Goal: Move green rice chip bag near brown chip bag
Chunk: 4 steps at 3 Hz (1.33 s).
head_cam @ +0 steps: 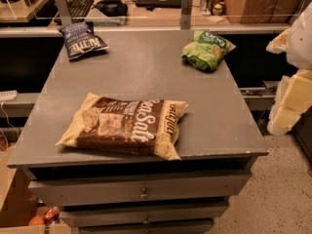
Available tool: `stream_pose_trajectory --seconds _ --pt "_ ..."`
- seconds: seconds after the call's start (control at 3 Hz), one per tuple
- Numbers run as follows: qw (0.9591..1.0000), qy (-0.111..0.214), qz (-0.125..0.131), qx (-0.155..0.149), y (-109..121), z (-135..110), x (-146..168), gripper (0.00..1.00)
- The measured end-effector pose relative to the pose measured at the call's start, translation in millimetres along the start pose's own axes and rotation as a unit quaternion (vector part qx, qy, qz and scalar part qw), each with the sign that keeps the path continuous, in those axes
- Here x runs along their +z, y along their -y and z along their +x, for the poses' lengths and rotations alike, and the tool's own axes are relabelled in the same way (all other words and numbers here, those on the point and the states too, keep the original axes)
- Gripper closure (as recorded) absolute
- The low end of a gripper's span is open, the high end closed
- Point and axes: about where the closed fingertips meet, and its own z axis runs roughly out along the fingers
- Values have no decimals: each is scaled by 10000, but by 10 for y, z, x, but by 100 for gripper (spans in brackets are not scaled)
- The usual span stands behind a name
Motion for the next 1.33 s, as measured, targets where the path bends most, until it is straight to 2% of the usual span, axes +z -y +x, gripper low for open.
stream_pose_trajectory --seconds 0.33,0.67,1.0,1.33 --pt "10000 1 1 0 1 0 0 0" --pt "9998 180 -3 28 137 -24 107 0" --pt "9984 390 149 369 604 -63 458 0" --pt "9932 613 522 842 1322 -156 901 0"
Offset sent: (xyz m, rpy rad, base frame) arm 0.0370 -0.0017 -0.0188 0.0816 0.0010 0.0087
